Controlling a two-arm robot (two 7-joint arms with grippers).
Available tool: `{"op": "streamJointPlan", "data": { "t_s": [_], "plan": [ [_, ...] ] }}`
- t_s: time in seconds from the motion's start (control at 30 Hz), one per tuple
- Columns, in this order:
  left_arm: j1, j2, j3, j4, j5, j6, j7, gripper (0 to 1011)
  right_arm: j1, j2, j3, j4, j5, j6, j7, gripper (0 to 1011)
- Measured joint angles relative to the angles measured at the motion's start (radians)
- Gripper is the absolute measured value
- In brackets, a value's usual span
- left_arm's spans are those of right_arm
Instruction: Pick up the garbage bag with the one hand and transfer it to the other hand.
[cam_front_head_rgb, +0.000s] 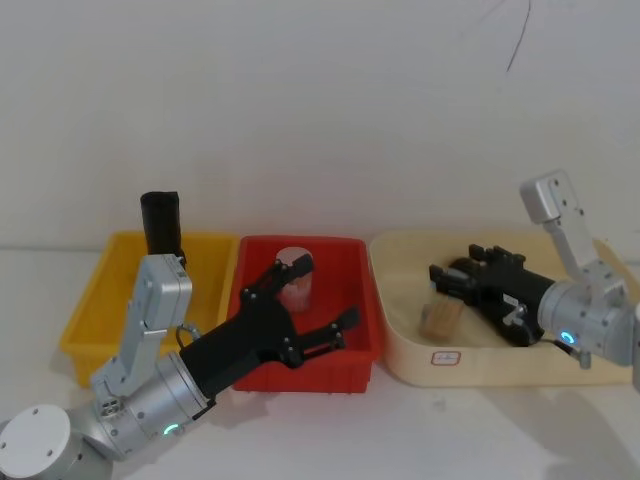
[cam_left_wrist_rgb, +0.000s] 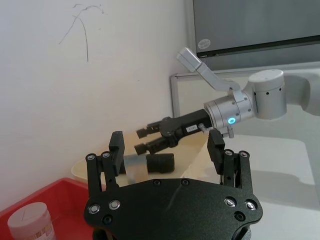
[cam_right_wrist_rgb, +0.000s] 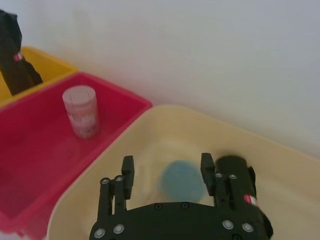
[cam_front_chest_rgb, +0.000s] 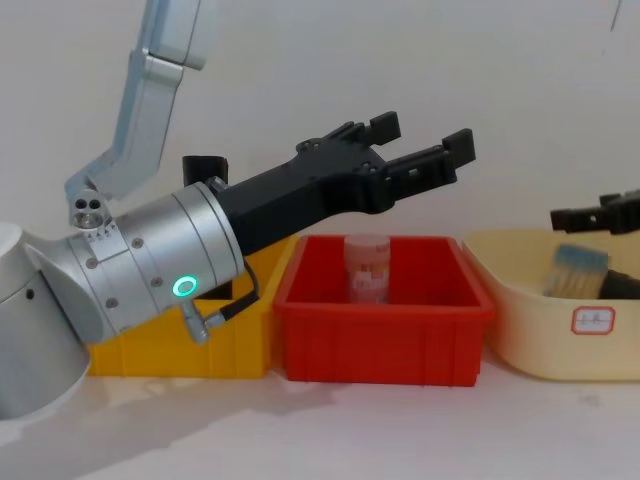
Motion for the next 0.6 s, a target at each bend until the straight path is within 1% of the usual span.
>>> {"op": "streamJointPlan", "data": {
  "t_s": [0.03,0.07,0.13,0.27,0.43,0.57,0.6],
  "plan": [
    [0.000,0.000,0.000,0.000,0.000,0.000,0.000,1000,-0.003,0.002,0.001,-0.002,0.000,0.002,0.000,793],
    [0.000,0.000,0.000,0.000,0.000,0.000,0.000,1000,-0.011,0.006,0.002,-0.006,-0.001,0.005,0.000,847],
    [0.000,0.000,0.000,0.000,0.000,0.000,0.000,1000,-0.017,0.009,0.004,-0.011,-0.001,0.006,0.000,874],
    [0.000,0.000,0.000,0.000,0.000,0.000,0.000,1000,-0.040,0.017,0.015,-0.035,0.002,0.006,0.001,1001],
    [0.000,0.000,0.000,0.000,0.000,0.000,0.000,1000,-0.070,0.025,0.032,-0.080,0.018,-0.006,0.002,1000],
    [0.000,0.000,0.000,0.000,0.000,0.000,0.000,1000,-0.105,0.030,0.051,-0.136,0.041,-0.018,0.008,1000],
    [0.000,0.000,0.000,0.000,0.000,0.000,0.000,1000,-0.119,0.032,0.058,-0.159,0.053,-0.024,0.011,1000]
  ]
}}
